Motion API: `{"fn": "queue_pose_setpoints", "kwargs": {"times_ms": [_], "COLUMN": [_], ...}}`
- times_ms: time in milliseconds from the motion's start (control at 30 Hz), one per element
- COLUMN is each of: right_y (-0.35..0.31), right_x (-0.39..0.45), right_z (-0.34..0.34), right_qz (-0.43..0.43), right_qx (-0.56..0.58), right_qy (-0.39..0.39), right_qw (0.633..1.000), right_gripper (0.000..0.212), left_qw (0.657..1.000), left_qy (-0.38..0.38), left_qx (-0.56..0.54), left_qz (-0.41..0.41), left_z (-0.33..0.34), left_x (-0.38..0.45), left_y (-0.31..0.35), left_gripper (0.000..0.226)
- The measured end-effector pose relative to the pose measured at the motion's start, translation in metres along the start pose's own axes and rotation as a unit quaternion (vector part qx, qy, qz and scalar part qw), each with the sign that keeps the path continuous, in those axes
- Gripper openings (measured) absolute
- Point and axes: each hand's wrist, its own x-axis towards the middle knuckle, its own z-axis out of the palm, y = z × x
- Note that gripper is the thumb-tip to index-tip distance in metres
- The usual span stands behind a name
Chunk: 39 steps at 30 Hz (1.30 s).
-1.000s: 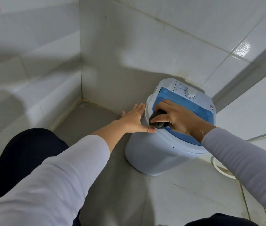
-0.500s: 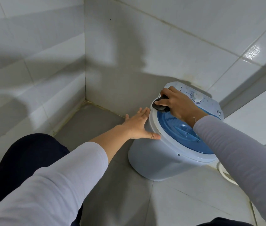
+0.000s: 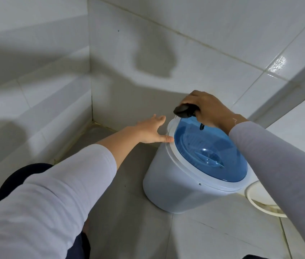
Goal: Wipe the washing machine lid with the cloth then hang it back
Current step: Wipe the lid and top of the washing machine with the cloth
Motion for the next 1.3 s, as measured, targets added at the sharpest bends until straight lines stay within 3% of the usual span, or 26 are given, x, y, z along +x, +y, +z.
{"fn": "queue_pose_setpoints", "kwargs": {"times_ms": [167,267,433,600,700,933,1100,1300], "right_y": [-0.006,-0.006,0.003,0.003,0.003,0.007,0.016,0.025], "right_x": [-0.011,-0.019,-0.016,-0.020,-0.024,-0.009,0.017,0.039], "right_z": [0.008,0.012,0.024,0.032,0.030,0.039,0.049,0.052], "right_qz": [-0.022,-0.051,-0.022,0.037,0.043,0.026,0.024,0.037], "right_qx": [0.047,0.067,0.079,0.103,0.115,0.065,0.025,-0.009], "right_qy": [-0.004,0.037,0.088,-0.045,-0.086,-0.068,-0.052,-0.024], "right_qw": [0.999,0.996,0.993,0.993,0.989,0.995,0.998,0.999], "right_gripper": [0.053,0.052,0.050,0.046,0.040,0.039,0.044,0.046], "left_qw": [0.999,0.999,0.999,0.999,0.998,0.996,0.997,0.994], "left_qy": [-0.033,-0.044,-0.034,-0.040,-0.048,-0.069,-0.069,-0.077], "left_qx": [-0.012,-0.018,-0.021,0.007,0.011,0.037,0.030,0.069], "left_qz": [-0.005,-0.017,-0.029,-0.034,-0.040,-0.050,-0.013,-0.030], "left_z": [-0.003,-0.002,-0.008,-0.013,-0.015,-0.020,-0.022,-0.023], "left_x": [0.003,0.009,0.020,0.025,0.028,0.030,0.031,0.028], "left_y": [0.003,0.000,0.007,0.016,0.017,0.024,0.029,0.032], "left_gripper": [0.098,0.095,0.094,0.099,0.100,0.099,0.088,0.099]}}
